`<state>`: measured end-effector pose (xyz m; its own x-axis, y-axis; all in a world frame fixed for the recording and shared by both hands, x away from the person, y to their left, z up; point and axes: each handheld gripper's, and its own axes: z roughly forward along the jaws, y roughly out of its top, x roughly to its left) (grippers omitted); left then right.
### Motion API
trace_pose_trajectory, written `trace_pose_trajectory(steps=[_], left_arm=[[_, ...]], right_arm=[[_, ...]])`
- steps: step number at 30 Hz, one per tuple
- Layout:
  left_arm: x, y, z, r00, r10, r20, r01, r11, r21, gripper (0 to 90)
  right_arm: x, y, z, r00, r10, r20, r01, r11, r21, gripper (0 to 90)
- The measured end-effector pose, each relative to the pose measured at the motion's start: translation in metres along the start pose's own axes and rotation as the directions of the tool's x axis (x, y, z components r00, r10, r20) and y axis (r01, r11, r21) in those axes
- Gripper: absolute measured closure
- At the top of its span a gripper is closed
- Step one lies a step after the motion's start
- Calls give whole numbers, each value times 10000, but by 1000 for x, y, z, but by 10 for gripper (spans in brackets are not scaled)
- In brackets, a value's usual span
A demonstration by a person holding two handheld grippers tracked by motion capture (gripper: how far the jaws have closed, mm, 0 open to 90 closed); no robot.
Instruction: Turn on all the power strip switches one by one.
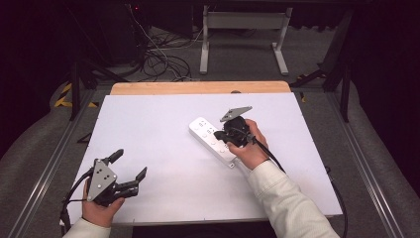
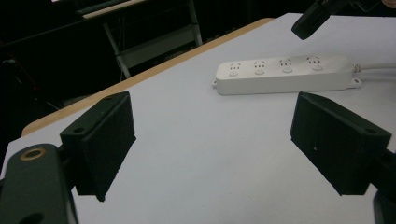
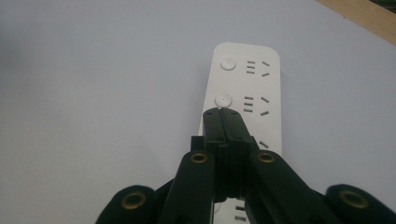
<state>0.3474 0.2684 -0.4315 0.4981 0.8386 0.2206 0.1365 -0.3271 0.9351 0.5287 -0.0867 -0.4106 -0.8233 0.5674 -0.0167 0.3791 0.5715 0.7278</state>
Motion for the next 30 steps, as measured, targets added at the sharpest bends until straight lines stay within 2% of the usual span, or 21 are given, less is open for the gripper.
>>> trace_pose_trajectory(steps=[7,14,18,30], left_arm=[[0,0,0,10000,-2,-4,2,10000,-2,141],[-1,0,0,10000,-24,35,24,10000,32,141],[0,0,0,10000,-32,32,32,10000,46,141],[-1,0,0,10000,-24,33,24,10000,49,142]], right_arm=[[-1,2,5,10000,1,28,-1,10000,-31,900],[0,0,28,9997,-237,1,237,9992,314,900],[0,-2,36,9998,-210,9,210,9986,483,900],[0,-5,44,9996,-282,97,272,9956,893,900]])
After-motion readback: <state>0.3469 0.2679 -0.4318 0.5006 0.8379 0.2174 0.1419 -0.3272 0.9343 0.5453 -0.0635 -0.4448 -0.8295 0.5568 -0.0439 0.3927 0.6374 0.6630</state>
